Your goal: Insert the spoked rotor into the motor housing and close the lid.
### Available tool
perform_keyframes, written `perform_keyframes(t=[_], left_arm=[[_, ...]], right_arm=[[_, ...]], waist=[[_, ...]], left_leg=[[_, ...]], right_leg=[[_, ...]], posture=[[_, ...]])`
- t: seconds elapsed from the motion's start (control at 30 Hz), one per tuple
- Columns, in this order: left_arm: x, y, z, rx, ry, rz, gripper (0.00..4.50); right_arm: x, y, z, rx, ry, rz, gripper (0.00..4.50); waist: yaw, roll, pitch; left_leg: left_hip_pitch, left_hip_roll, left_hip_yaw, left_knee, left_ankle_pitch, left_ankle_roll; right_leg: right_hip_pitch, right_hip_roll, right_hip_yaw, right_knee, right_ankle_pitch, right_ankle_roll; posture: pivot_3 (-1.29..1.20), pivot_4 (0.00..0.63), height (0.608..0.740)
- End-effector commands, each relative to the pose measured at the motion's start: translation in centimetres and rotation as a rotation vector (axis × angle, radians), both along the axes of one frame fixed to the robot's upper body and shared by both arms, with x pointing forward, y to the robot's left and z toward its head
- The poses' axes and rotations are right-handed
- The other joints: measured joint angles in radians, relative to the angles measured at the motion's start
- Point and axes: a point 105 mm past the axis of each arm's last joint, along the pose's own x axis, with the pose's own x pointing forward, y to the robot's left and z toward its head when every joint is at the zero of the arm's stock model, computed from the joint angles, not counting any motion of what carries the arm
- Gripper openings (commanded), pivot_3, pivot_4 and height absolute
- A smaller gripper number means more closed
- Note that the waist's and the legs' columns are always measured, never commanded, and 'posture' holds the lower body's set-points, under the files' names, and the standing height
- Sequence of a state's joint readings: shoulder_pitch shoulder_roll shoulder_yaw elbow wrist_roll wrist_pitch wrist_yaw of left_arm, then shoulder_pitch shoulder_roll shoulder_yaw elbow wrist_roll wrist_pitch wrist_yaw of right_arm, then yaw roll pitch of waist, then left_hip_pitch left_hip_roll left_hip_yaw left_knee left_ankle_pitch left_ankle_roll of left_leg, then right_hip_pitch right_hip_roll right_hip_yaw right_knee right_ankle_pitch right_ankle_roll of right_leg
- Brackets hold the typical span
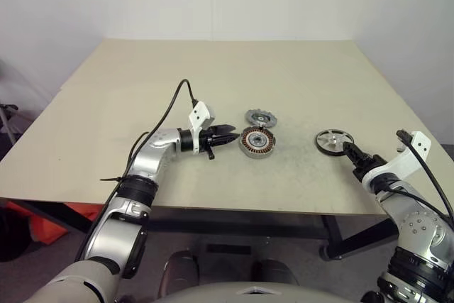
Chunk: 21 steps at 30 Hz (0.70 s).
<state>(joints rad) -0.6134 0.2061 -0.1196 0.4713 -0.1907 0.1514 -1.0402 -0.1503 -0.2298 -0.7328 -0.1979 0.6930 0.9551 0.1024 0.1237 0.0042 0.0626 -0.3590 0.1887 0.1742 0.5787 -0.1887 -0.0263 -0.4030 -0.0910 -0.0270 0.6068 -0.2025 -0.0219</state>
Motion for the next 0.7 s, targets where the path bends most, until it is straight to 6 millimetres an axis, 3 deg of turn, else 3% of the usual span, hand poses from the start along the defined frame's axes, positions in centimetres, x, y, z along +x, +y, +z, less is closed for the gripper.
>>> perform_keyframes(t=[0.03,0.2,0.4,0.5,0.6,0.7], left_arm=[[0.3,-0.1,1.3,0.005,-0.069,-0.003,1.33],[0.5,0.2,1.4,0.017,-0.087,0.008,1.33],[0.5,0.8,1.3,0.03,-0.092,0.027,1.33],[0.5,0.9,1.1,0.04,-0.096,0.033,1.33],[0.5,1.0,1.0,0.047,-0.102,0.038,1.33],[0.5,1.1,1.0,0.05,-0.106,0.043,1.33]], right_arm=[[0.4,0.0,0.0,0.09,0.006,-0.029,2.52],[1.1,0.7,-1.2,0.16,0.039,-0.039,2.52],[1.7,1.6,-1.2,0.258,0.017,-0.028,2.52],[2.2,2.1,-0.6,0.311,-0.019,-0.018,1.94],[2.5,2.4,-0.5,0.32,-0.022,-0.01,0.92],[2.8,2.8,-0.3,0.322,-0.026,-0.001,0.33]], waist=[[0.0,0.001,0.0],[-0.001,0.001,-0.001],[-0.005,0.001,-0.001],[-0.005,0.001,-0.001],[-0.005,0.002,-0.001],[-0.003,0.001,-0.001]], left_leg=[[0.0,0.0,0.0,0.0,0.0,0.0],[0.0,0.0,0.001,-0.001,0.0,-0.001],[0.001,0.0,0.001,-0.001,0.001,-0.002],[0.001,0.0,0.001,-0.002,0.001,-0.002],[0.0,0.0,0.001,-0.002,0.001,-0.002],[0.0,0.0,0.001,-0.002,0.001,-0.002]], right_leg=[[0.0,0.0,0.0,0.0,0.0,0.0],[-0.001,0.0,0.0,-0.001,-0.001,0.002],[0.0,0.0,0.0,0.0,-0.004,0.006],[-0.001,0.0,0.0,0.0,-0.004,0.006],[-0.001,0.0,0.0,0.0,-0.004,0.006],[-0.001,0.0,0.0,0.0,-0.004,0.006]], posture=[[0.0,0.0,0.74],[0.0,0.0,0.74],[0.0,0.0,0.74],[0.0,0.0,0.74],[0.0,0.0,0.74],[0.0,0.0,0.74]])
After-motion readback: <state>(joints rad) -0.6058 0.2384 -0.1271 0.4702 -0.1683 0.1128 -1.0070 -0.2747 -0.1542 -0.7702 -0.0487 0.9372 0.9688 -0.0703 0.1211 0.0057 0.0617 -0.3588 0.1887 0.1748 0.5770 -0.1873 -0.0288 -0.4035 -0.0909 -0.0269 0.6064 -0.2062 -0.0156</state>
